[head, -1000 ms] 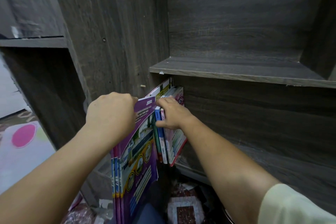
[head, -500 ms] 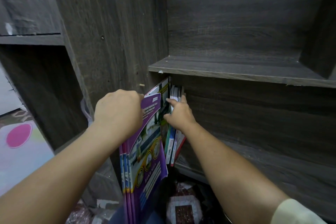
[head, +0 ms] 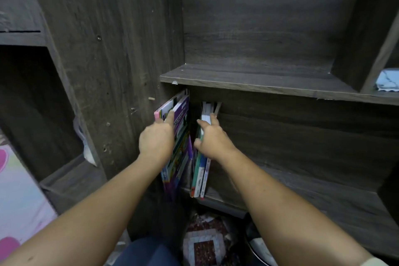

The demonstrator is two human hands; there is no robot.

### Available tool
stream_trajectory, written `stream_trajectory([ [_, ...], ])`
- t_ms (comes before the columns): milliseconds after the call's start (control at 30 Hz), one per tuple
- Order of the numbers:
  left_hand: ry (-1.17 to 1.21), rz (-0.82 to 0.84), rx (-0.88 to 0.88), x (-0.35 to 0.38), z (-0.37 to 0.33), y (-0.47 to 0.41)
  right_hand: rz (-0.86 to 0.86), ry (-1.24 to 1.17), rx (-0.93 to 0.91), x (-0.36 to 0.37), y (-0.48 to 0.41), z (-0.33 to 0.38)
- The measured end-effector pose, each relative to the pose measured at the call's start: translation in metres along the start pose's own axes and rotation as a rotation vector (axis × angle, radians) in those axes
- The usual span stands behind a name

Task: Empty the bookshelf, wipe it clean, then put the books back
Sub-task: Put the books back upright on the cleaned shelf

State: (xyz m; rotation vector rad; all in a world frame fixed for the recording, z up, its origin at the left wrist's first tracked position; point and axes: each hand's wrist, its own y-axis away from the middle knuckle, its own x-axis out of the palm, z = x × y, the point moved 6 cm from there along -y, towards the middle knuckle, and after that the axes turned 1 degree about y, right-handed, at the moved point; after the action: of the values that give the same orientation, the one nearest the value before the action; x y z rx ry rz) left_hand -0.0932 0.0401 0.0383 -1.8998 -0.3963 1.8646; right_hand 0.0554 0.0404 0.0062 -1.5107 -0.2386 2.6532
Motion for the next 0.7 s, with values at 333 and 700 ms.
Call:
stream_trajectory([
  [333,-0.164,-0.041,0.249,-0.002,0.007,0.013,0.061,-0.025,-0.077,0.001,-0.005,0.0],
  [700,-0.162,-0.135,0.356,0.009,0.017,0.016,0.087,-0.474,-0.022,0.031,-0.009,-0.013],
])
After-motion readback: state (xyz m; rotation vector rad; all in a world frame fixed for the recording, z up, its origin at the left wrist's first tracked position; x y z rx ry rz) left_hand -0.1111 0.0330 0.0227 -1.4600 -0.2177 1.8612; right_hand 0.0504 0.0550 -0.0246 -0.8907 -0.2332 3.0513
